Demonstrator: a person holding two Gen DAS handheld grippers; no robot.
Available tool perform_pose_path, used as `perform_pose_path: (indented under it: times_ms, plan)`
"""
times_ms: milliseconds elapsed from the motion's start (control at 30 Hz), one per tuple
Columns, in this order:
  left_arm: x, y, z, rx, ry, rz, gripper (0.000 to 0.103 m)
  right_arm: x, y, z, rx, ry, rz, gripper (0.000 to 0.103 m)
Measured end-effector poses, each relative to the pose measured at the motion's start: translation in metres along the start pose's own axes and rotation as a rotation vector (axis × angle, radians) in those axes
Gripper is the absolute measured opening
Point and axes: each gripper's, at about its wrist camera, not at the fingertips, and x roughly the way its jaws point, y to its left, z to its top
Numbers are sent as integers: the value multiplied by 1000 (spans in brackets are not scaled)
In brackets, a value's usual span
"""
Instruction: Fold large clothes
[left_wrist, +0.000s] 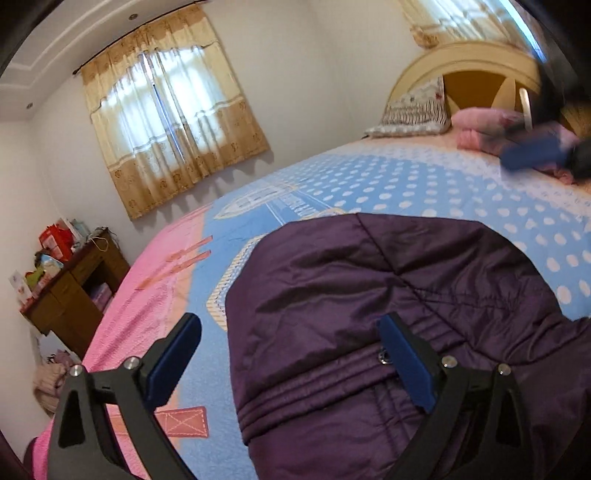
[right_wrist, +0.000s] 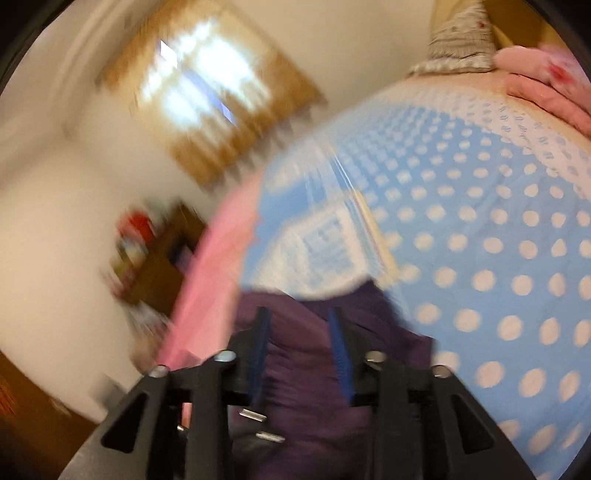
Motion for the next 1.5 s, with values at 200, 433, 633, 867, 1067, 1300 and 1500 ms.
perform_pose_path:
  times_ms: [200,433,633,867,1067,1300,1500]
  plan:
    - [6,8,-3,-48,42,-34,100,20,10,-18,154,-127,190,64]
    - [9,15,-6,-80,63,-72,103,71,-39,-42,169,-115,-100,65]
    - [24,8,-4,-73,117,-67,103,84,-61,-57,77,-154,-273,65]
    - [39,-10,-7,-65,136,-46,103,103,-69,-56,-16,-122,-385,65]
    - [54,-8,-7,-112,198,-97,103,120,-73,-55,-34,-74,-426,65]
    - [66,-11,-8,-144,249,-119,103,141,-92,-48,7,23,-401,65]
    - [63,-11,-8,-145,247,-117,103,146,-91,-50,0,26,-414,66]
